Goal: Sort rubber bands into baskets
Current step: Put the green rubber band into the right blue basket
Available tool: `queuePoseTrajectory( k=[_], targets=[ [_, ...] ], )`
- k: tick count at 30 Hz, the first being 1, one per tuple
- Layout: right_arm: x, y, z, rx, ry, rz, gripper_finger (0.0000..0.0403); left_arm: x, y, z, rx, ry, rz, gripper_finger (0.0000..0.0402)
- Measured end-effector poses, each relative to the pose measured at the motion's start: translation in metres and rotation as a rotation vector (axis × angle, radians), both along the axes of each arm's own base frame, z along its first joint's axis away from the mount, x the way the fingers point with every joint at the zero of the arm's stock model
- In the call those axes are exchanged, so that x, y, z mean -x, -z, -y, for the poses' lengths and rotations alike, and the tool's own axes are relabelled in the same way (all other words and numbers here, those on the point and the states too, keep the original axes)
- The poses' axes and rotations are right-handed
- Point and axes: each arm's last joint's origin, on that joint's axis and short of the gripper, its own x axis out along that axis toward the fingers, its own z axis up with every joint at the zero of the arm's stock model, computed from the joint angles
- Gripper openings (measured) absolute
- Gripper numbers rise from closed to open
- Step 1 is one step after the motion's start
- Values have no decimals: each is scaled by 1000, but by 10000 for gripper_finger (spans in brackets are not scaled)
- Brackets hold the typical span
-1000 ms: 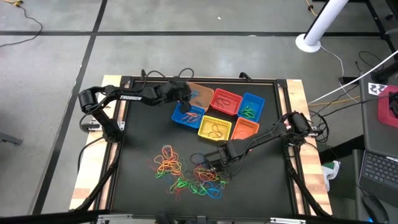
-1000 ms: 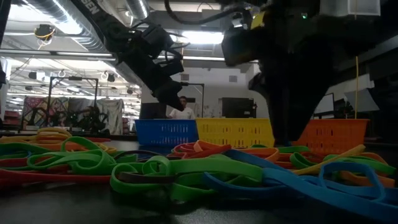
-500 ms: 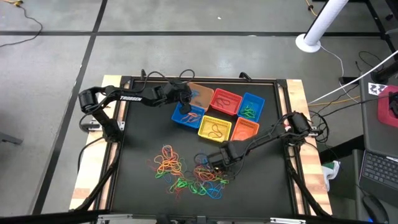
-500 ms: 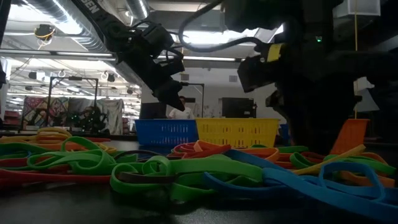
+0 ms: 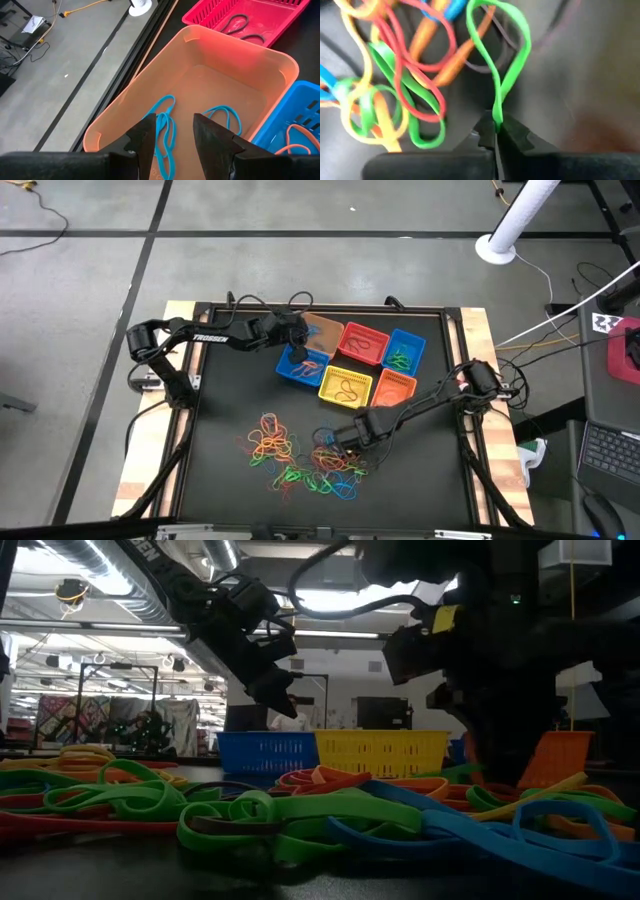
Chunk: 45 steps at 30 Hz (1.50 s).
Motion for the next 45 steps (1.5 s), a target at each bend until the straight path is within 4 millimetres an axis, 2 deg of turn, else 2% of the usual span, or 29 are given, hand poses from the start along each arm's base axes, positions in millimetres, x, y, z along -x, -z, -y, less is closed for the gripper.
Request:
queuePoseTrajectory(
  k=[3, 7, 11, 19, 23, 27, 33, 38, 45],
  targets=[
    [3, -8, 4, 14, 4, -41, 22, 0, 0, 0, 0, 0, 0, 129],
    [8, -32, 13, 45, -30, -70, 14, 0, 0, 0, 0, 0, 0, 129],
    [17, -63, 30, 70, -44, -45, 5, 0, 0, 0, 7, -6, 1, 129],
    [48, -125, 90, 199, -24, 55, 11, -1, 0, 1, 56, 7, 34, 129],
    [67, -144, 127, 242, 28, 104, 4, -2, 0, 4, 56, 25, 33, 129],
    [89, -141, 162, 254, 116, 83, 3, -3, -1, 6, 50, 37, 34, 129],
    [115, -107, 198, 216, 157, -54, 13, -3, -16, 17, 32, 64, 83, 129],
    [123, -84, 214, 219, 145, -62, 16, -1, -38, 32, 8, 104, 146, 129],
    [123, -82, 227, 239, 186, -15, 16, 8, -56, 66, 46, 184, 127, 129]
  ],
)
